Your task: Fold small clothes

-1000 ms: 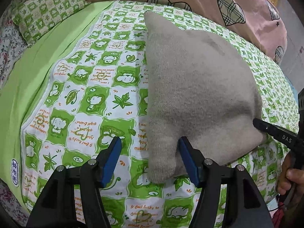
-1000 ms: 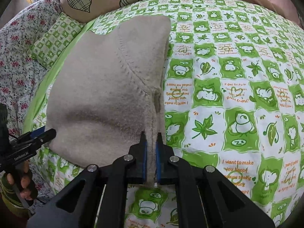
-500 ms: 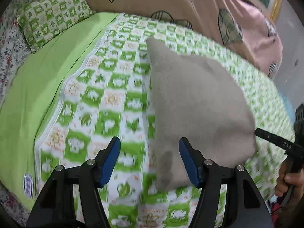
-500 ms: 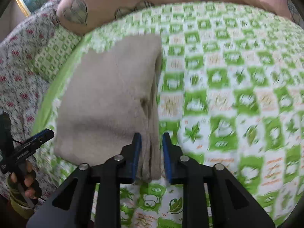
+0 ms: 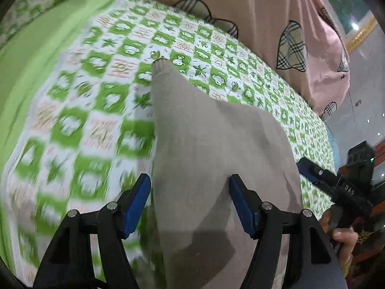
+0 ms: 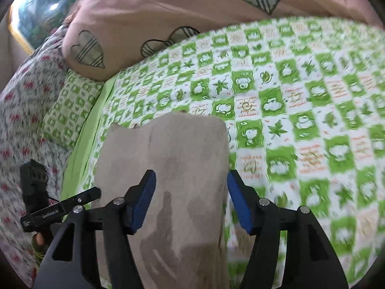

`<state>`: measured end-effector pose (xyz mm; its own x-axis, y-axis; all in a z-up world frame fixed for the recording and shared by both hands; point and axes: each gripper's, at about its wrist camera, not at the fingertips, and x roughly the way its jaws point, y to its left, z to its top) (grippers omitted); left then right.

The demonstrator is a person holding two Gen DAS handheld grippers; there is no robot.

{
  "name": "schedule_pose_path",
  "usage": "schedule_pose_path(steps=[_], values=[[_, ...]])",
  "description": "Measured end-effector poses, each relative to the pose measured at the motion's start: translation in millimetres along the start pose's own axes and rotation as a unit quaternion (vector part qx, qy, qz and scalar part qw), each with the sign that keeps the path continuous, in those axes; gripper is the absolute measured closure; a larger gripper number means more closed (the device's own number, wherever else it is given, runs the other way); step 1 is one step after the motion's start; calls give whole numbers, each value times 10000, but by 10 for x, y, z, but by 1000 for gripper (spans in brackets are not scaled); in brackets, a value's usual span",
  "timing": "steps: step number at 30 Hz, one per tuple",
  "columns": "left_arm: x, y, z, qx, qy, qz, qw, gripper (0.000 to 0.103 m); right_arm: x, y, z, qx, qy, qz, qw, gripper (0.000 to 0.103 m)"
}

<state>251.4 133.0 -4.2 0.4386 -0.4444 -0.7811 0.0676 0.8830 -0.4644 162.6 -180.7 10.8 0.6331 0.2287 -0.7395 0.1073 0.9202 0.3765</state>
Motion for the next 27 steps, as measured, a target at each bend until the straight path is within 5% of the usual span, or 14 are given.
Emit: schedule_pose_path(steps=[4,6,7,8,13,18,22,27], values=[[224,41,275,32,31,150,9999,39,247,-89,110,87,188,80,9998,42],[355,74,373,3,65,117,9999,52,325,-119,114,27,179,4,9998,82],[418,99,413,-58,96,19,9999,64,355,-156,122,66,208,62,9997,86],[446,112,441,-84,88,-12,9999,65,378,-187,137,131,198,163,9996,92],[369,-54,542,414,-355,494,9973,74,159,-159,175,-25,-315,325,9990,94],[507,96,740,317,-417,801,9954,74,500,-262,95,41,151,87,9998,94],[494,190,826,254,-517,1065,9926,74,462,-278,134,156,128,132,9997,91],[24,157,723,252,-989,1251,9869,76,143,-282,147,233,-85,151,9996,88]])
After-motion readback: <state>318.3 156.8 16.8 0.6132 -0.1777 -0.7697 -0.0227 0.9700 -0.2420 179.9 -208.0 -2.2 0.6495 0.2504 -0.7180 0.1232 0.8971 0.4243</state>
